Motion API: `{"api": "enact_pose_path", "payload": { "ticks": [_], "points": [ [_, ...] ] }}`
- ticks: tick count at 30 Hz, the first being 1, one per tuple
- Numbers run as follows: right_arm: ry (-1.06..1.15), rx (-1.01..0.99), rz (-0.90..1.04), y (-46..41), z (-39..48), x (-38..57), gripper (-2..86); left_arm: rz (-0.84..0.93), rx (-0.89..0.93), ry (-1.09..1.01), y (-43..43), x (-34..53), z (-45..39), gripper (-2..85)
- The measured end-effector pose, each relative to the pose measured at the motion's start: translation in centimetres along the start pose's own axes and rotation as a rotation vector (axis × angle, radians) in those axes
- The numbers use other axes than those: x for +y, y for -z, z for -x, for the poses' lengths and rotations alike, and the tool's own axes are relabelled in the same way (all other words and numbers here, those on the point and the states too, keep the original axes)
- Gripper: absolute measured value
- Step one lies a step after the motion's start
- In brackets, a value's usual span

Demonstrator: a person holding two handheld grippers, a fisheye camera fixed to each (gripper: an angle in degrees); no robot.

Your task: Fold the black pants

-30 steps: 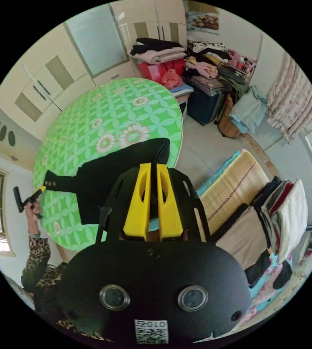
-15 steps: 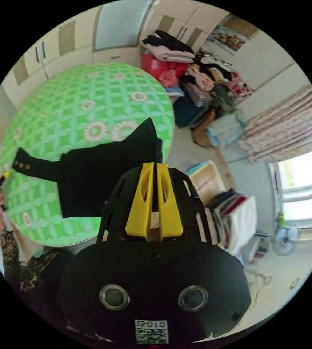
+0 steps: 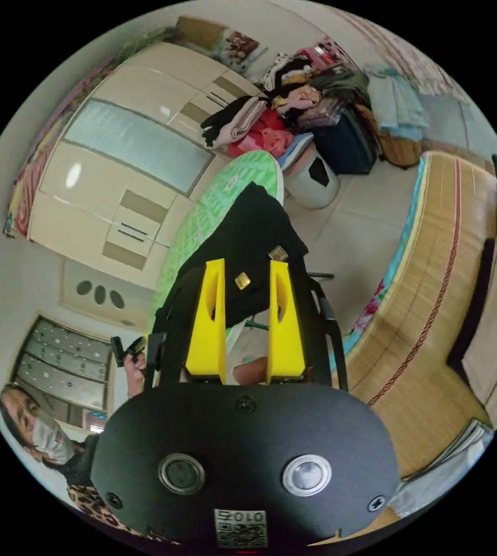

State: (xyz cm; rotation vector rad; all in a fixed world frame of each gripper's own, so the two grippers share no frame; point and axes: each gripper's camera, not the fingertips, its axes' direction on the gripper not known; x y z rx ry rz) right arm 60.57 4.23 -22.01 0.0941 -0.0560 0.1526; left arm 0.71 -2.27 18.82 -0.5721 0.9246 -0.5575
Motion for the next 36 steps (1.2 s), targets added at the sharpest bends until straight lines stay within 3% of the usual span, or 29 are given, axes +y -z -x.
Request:
{"api": "enact_pose_path", "payload": {
  "ticks": [4,14,18,25,29,34,36],
  "points": [
    [-0.064,-0.195,-0.028,-0.9,-4.7,0.6,11.6,0.028,-0.008,-0.021,-1.0,-0.2,-1.3,-0.1],
    [-0.146,-0.209,-0.059,-1.5,-7.7,0.3,11.3,0.010,-0.006,-0.002,-0.1,1.3,-1.3,-0.1],
    [-0.141,-0.415,-0.084,-1.5,-8.9,0.5,11.0,0.001,0.006,0.008,0.0,1.8,-0.9,-0.1],
    [-0.090,-0.494,-0.140,-0.9,-6.1,-0.9,7.3,0.004,0.019,0.000,-0.5,2.5,-0.8,-0.1],
    [0.087,-0.505,-0.280,1.8,1.5,-1.2,4.1,-0.033,0.031,0.006,0.7,3.4,0.2,-0.1],
    [0.347,-0.398,-0.153,-1.3,17.6,-3.1,3.8,-0.129,0.082,0.061,3.9,6.1,2.8,-0.1],
    [0.422,-0.451,-0.080,-4.3,24.2,-3.0,3.8,-0.157,0.084,0.060,5.4,7.3,3.4,-0.1]
  ]
}}
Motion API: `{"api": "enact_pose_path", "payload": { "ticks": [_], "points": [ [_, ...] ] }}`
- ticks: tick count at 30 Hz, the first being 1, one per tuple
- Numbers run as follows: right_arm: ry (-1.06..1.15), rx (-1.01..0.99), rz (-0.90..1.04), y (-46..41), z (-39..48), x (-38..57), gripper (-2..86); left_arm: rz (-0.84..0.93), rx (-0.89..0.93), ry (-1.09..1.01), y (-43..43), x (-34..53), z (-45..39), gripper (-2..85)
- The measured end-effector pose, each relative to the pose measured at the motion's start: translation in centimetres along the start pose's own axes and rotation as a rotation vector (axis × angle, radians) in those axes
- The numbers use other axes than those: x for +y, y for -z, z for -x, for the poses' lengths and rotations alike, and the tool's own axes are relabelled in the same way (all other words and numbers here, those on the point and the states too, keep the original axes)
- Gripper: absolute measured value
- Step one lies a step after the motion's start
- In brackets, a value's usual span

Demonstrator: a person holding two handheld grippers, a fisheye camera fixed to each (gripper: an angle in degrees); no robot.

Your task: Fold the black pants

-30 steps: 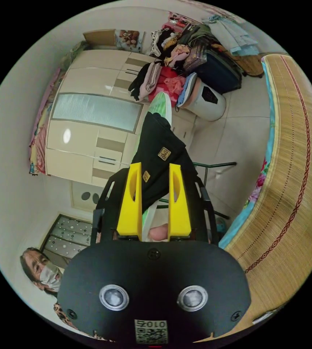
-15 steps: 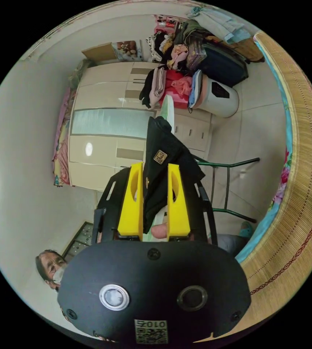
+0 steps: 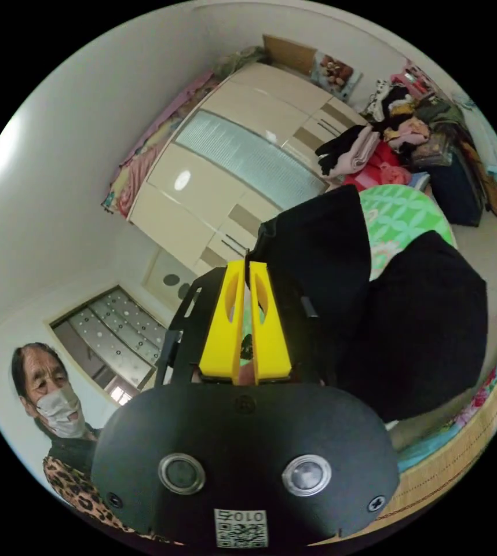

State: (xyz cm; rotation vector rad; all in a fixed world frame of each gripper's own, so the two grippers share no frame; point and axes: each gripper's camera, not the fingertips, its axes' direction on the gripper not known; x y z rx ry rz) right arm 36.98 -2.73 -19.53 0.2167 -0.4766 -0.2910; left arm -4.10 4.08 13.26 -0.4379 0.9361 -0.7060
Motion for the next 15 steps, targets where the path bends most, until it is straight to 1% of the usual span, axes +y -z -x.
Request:
{"api": "enact_pose_path", "payload": {
  "ticks": [1,3,4,5,6,7,8,9,11,13,15],
  "points": [
    [0.014,-0.026,0.020,-1.8,1.1,-0.3,3.8,-0.022,-0.018,0.008,1.3,0.6,0.4,-0.1],
    [0.070,-0.094,0.158,-11.1,5.7,-0.6,3.9,-0.079,-0.044,0.028,3.3,1.7,1.1,-0.1],
    [0.087,-0.103,0.210,-13.9,6.8,-0.3,3.9,-0.118,-0.049,0.056,4.6,2.5,1.8,-0.1],
    [0.118,-0.122,0.356,-20.0,8.9,0.5,4.1,-0.133,-0.046,0.075,5.1,2.9,2.1,-0.2],
    [0.125,-0.144,0.576,-26.3,10.5,2.0,4.3,-0.157,-0.034,0.103,6.0,3.6,2.8,-0.2],
    [0.122,-0.151,0.685,-29.1,11.1,3.0,4.5,-0.175,-0.025,0.122,6.7,4.5,3.2,-0.2],
    [0.166,-0.171,0.821,-32.6,12.6,4.9,4.8,-0.181,-0.027,0.130,7.0,4.9,3.4,-0.2],
    [0.233,-0.171,0.838,-33.6,13.9,6.0,5.1,-0.192,-0.045,0.139,7.7,5.7,3.5,-0.2],
    [0.259,-0.125,0.797,-32.5,14.6,6.0,5.3,-0.199,-0.084,0.140,8.5,6.8,3.4,-0.2],
    [0.219,-0.100,0.726,-29.2,13.8,4.6,5.4,-0.200,-0.106,0.151,8.9,7.6,3.7,-0.2],
    [0.129,0.020,0.578,-21.8,11.4,1.5,5.7,-0.195,-0.090,0.150,8.6,7.5,3.8,-0.1]
  ]
}}
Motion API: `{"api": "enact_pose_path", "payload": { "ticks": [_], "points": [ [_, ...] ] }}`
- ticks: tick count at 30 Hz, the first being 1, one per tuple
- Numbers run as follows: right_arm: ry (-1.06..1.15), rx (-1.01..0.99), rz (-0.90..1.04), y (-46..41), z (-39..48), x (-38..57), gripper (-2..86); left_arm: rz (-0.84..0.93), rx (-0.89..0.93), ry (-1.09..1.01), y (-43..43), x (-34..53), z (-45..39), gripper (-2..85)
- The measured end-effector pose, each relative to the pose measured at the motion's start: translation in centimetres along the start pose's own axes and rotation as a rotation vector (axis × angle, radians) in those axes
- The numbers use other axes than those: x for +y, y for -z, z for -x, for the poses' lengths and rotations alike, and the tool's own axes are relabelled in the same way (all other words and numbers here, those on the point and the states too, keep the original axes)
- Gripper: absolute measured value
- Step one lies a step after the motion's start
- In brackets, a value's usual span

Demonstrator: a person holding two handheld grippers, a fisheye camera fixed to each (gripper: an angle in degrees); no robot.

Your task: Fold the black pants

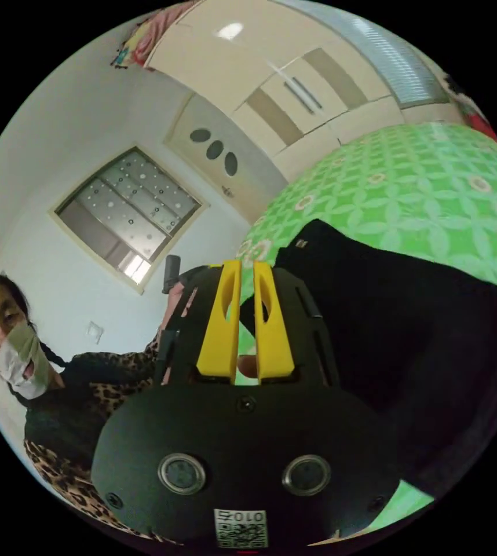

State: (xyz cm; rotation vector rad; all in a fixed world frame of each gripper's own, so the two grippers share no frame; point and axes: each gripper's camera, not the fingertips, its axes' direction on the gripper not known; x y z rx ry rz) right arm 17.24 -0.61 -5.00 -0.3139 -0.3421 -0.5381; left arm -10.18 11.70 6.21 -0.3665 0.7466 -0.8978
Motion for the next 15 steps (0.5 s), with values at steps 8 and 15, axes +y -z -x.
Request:
{"api": "enact_pose_path", "payload": {
  "ticks": [8,15],
  "points": [
    [-0.273,0.365,-0.141,15.4,-0.7,4.1,8.4,0.186,0.087,-0.099,-11.3,-2.6,-5.7,0.0],
    [-0.145,0.658,0.025,7.7,6.3,0.7,12.5,0.229,-0.143,-0.210,-17.7,-4.3,-11.7,1.3]
  ]
}}
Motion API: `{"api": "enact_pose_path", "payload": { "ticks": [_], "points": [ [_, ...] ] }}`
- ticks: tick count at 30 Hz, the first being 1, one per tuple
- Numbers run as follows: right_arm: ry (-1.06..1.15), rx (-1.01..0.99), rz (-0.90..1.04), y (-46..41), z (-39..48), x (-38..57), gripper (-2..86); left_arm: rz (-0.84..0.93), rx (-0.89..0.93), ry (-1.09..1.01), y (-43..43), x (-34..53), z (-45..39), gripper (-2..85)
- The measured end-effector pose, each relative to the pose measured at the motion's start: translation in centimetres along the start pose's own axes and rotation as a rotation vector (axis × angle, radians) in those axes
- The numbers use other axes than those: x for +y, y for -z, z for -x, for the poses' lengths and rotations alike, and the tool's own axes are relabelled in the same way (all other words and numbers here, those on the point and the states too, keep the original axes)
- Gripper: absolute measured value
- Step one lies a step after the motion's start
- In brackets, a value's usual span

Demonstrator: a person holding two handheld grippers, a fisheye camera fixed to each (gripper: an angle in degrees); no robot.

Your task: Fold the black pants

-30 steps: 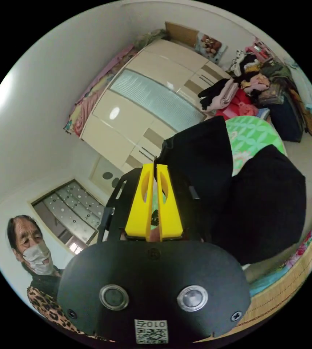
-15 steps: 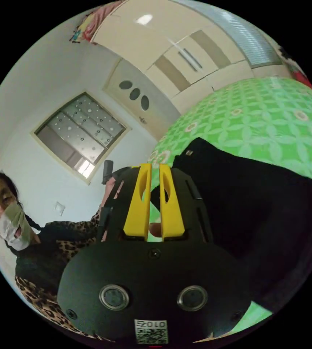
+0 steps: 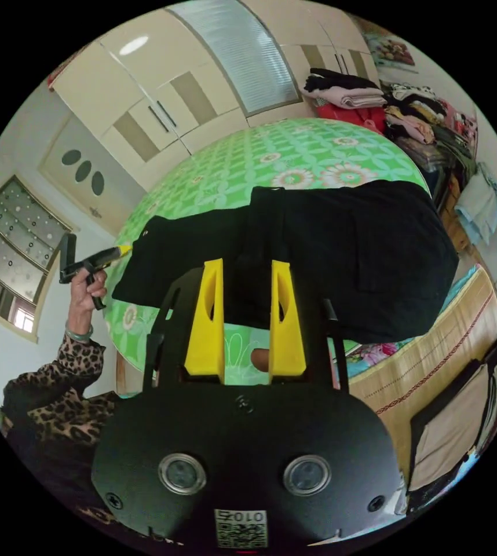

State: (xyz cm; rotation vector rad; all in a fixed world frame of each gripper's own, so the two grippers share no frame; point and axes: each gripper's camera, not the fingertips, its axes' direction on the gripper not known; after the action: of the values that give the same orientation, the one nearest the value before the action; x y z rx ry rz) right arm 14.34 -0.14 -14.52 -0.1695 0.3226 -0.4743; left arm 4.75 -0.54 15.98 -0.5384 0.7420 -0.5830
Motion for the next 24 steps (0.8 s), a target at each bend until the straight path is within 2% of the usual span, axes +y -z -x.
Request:
{"api": "enact_pose_path", "payload": {
  "ticks": [4,9,15,17,19,22,24],
  "points": [
    [0.067,0.124,0.014,-0.7,4.4,-0.5,13.7,-0.064,-0.134,0.012,1.6,-1.4,2.1,4.9],
    [0.095,0.287,-0.019,-1.4,9.1,-1.0,14.3,0.015,-0.050,0.137,-0.4,-2.6,5.4,9.3],
    [0.050,0.229,-0.027,-1.0,10.1,-2.3,13.0,0.088,-0.139,0.053,-4.8,-4.0,3.3,9.7],
    [0.011,0.280,-0.043,-1.2,10.1,-2.6,10.0,0.087,-0.185,0.009,-5.7,-4.1,2.5,8.6],
    [-0.008,0.285,-0.071,-1.2,10.4,-2.8,4.6,0.058,-0.126,0.019,-5.2,-3.4,2.7,6.8],
    [0.026,0.277,-0.110,-0.4,11.8,-3.1,2.7,-0.003,-0.042,0.060,-2.7,-1.3,4.3,4.6],
    [0.087,0.136,-0.124,0.2,13.3,-3.5,2.0,-0.031,-0.108,0.090,-0.8,0.4,5.4,3.6]
  ]
}}
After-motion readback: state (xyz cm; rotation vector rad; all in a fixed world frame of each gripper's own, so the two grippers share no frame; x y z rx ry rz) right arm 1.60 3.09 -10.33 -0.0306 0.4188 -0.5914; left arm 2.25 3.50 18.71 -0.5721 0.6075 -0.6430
